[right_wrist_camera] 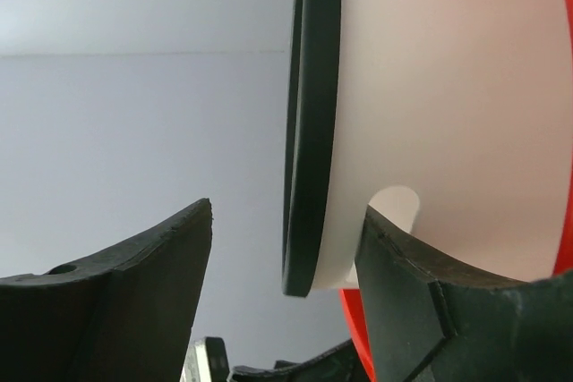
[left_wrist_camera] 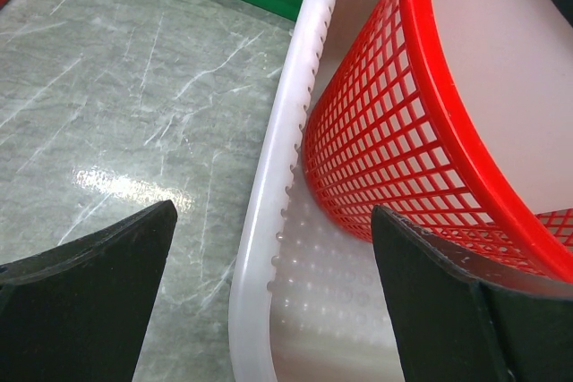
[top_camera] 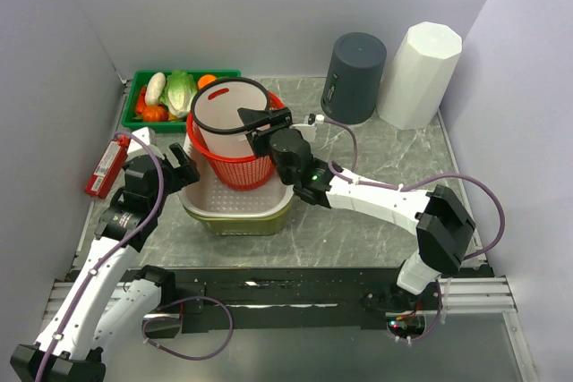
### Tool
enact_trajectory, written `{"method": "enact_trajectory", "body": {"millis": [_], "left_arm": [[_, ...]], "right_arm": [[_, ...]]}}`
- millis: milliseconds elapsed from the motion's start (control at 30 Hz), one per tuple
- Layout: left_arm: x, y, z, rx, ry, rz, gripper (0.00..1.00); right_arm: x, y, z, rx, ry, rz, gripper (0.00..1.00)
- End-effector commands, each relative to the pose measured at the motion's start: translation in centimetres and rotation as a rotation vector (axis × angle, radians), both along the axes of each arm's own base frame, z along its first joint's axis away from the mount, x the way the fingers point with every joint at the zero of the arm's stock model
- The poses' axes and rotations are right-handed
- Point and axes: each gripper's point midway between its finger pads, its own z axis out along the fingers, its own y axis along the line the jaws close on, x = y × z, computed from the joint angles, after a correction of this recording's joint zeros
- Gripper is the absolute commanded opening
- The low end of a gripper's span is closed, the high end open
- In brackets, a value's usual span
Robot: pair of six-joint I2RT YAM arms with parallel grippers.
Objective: Turn the large container upside down
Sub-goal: Pick up the container from the container.
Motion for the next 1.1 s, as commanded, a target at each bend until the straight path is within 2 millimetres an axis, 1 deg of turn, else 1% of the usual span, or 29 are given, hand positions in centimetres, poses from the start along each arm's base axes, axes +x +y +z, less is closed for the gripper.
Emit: {"method": "enact_trajectory", "body": {"millis": [0,100,133,167,300,333,367,400,433,500,567,633,700,767,800,833,967,1067], "left_arm": [[0.6,-0.1,1.0,-0.006,-0.038,-0.004,0.96],[0.6,-0.2,0.9,-0.006,-0.034,-0.005,0.96],[0.6,-0.1,1.0,-0.006,-0.038,-0.004,0.96],[0.6,-0.2,1.0,-0.007,-0.039,-0.007,0.96],[0.6,-0.1,1.1,-0.007,-0.041,-0.005,0.96],[0.5,-0.2,1.1,-0.006,-0.041,-0.005,0.96],[0.5,-0.1,1.0,-0.007,-0.040,-0.003,0.96],[0.5,-0.1,1.0,-0.005,-0.038,-0.002,0.96],[0.5,-0.1,1.1,-0.005,-0.040,-0.004,0.96],[0.5,-0.1,1.2,-0.008,-0.044,-0.002,0.96],[0.5,-0.2,1.1,-0.010,-0.044,-0.006,0.96],[0.5,-0.3,1.1,-0.010,-0.043,-0.011,0.96],[0.6,-0.3,1.1,-0.007,-0.040,-0.011,0.96],[0.5,-0.2,1.0,-0.007,-0.038,-0.008,0.96],[0.5,-0.2,1.1,-0.009,-0.039,-0.007,0.96],[0.5,-0.2,1.1,-0.009,-0.042,-0.006,0.96],[0.5,-0.1,1.2,-0.010,-0.045,-0.004,0.96],[0.5,-0.1,1.2,-0.007,-0.044,-0.004,0.96]], "right_arm": [[1.0,-0.2,0.1,0.027,0.035,-0.034,0.70],[1.2,-0.8,0.2,0.004,0.025,-0.058,0.67],[1.1,-0.9,-0.1,0.005,0.026,-0.063,0.63],[1.3,-1.1,0.0,0.006,0.024,-0.067,0.62],[1.8,-0.8,-0.1,-0.013,0.001,-0.041,0.56],[1.9,-0.7,-0.6,-0.014,-0.006,-0.034,0.56],[2.4,-1.1,0.0,0.020,-0.031,-0.039,0.56],[2.4,-1.0,-0.2,0.038,-0.027,-0.017,0.52],[2.5,-1.3,-0.7,0.038,-0.019,-0.008,0.49],[2.8,-1.7,-0.1,0.039,-0.048,0.009,0.44],[2.8,-1.9,0.2,0.033,-0.068,0.018,0.43],[2.8,-2.0,1.1,0.027,-0.108,0.026,0.43],[2.7,-1.9,1.6,0.020,-0.135,0.031,0.41],[2.7,-1.9,2.1,0.018,-0.165,0.047,0.42],[2.7,-1.8,2.2,0.021,-0.170,0.054,0.47],[2.7,-1.8,2.6,0.028,-0.184,0.066,0.48],[2.5,-1.4,3.4,0.038,-0.223,0.097,0.48],[2.3,-1.4,4.0,0.039,-0.247,0.111,0.44]]}}
